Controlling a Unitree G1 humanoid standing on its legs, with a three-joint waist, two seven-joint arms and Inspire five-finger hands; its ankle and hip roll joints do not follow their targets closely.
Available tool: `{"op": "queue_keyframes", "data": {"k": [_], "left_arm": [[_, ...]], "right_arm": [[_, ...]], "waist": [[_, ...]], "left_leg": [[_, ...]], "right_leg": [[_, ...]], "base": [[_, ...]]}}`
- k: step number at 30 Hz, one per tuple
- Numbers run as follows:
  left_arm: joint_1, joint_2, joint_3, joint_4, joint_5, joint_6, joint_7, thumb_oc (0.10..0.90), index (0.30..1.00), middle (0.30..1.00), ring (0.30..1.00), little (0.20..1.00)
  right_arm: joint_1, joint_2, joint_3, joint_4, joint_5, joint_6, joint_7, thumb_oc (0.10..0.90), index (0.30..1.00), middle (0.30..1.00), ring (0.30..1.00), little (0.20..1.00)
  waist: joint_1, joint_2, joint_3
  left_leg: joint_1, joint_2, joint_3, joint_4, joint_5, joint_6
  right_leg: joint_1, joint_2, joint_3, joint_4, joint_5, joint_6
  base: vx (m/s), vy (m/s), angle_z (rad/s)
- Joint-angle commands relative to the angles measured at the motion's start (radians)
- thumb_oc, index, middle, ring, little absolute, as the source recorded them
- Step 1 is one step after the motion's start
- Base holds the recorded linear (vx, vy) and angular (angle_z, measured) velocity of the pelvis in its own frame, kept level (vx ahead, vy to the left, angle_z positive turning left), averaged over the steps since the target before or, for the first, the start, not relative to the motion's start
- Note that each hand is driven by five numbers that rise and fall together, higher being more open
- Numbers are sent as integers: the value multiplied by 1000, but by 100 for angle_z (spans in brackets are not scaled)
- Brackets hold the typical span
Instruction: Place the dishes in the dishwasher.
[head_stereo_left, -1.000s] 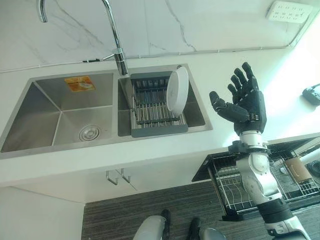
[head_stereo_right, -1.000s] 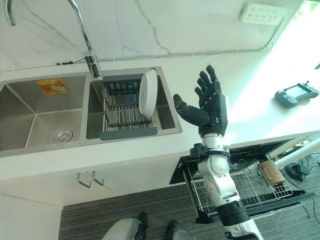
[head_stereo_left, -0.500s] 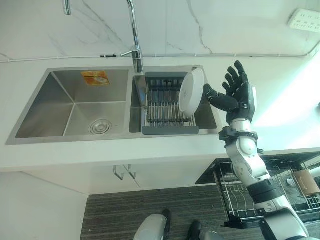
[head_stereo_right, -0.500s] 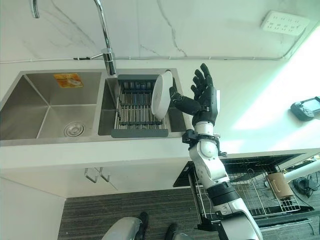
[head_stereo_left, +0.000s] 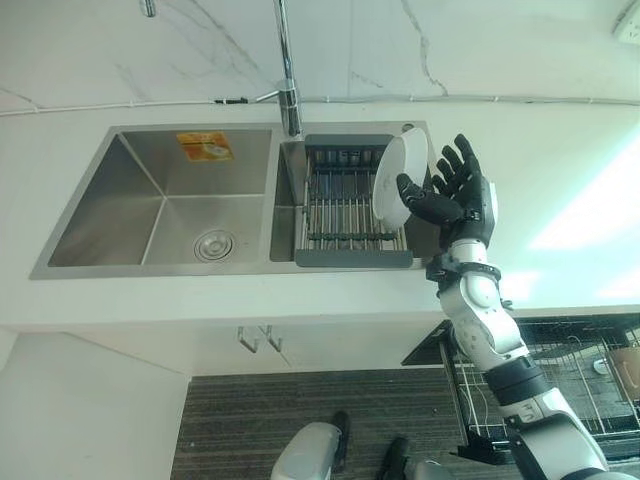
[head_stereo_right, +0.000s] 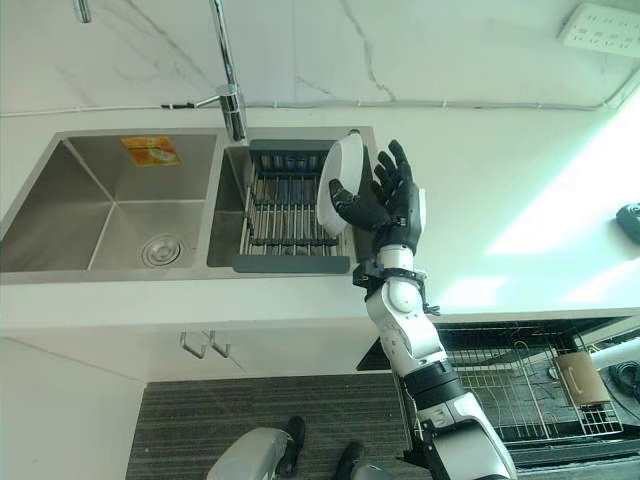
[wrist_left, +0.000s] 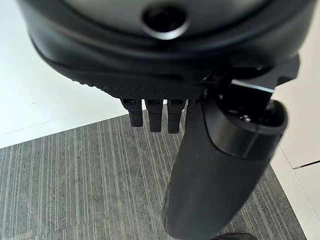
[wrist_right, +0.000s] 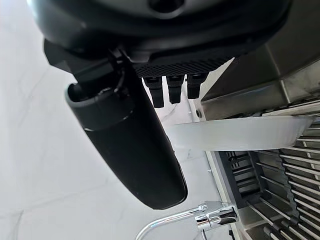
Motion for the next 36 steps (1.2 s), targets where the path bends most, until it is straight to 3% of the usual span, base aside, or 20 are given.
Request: {"op": "queue_keyframes", "data": {"k": [1, 9, 16, 17, 18, 19, 29, 36], "left_arm": [[22, 55, -46, 12, 35, -6, 14, 800, 900, 900, 900, 900], [21, 63, -49, 12, 53, -4, 14, 800, 900, 900, 900, 900], [12, 73, -62, 8, 62, 5, 8, 800, 900, 900, 900, 900], [12, 74, -63, 5, 64, 8, 9, 800, 900, 900, 900, 900], [11, 75, -63, 6, 65, 8, 9, 800, 900, 900, 900, 900], [11, 75, -64, 8, 67, 5, 10, 800, 900, 900, 900, 900], [-3, 91, -78, 0, 77, 6, -6, 800, 900, 900, 900, 900], [5, 82, -81, 4, 87, -10, 5, 800, 900, 900, 900, 900]], "right_arm": [[-176, -14, -34, -31, -4, -70, 7, 800, 900, 900, 900, 900], [-198, -22, -29, 3, 1, -11, -3, 800, 900, 900, 900, 900], [-250, -45, -36, 66, -11, 3, -9, 800, 900, 900, 900, 900], [-256, -50, -38, 71, -14, 8, -14, 693, 740, 740, 740, 740], [-262, -55, -38, 78, -16, 10, -18, 527, 491, 491, 491, 491], [-269, -59, -38, 90, -17, 10, -18, 400, 300, 300, 300, 300], [-343, -88, -30, 157, -79, 11, -19, 400, 300, 300, 300, 300], [-355, -97, -18, 157, -224, -38, -93, 400, 300, 300, 300, 300]], "waist": [[10, -1, -20], [16, 0, -17], [29, 4, -6], [31, 4, -5], [32, 5, -4], [34, 5, -2], [49, 16, 12], [58, 15, 16]], "left_leg": [[48, 66, -22, -20, -108, -63], [45, 69, -20, -20, -103, -67], [37, 69, -26, -20, -96, -70], [36, 68, -27, -20, -95, -70], [35, 68, -27, -20, -94, -70], [34, 68, -27, -20, -94, -70], [24, 65, -37, -20, -84, -72], [24, 60, -46, -20, -83, -68]], "right_leg": [[56, -36, 46, 11, -125, 52], [62, -41, 34, 11, -122, 54], [64, -47, 21, 11, -120, 56], [65, -47, 20, 11, -119, 56], [65, -48, 18, 11, -119, 56], [65, -49, 16, 11, -119, 56], [68, -57, 0, 11, -114, 58], [66, -56, 6, 11, -113, 59]], "base": [[-25, 2, 13], [-7, 1, 3], [-13, 6, 6], [-4, 12, 8], [-5, 10, 5], [-7, 9, 4], [-5, 7, 4], [-1, 0, 1]]}}
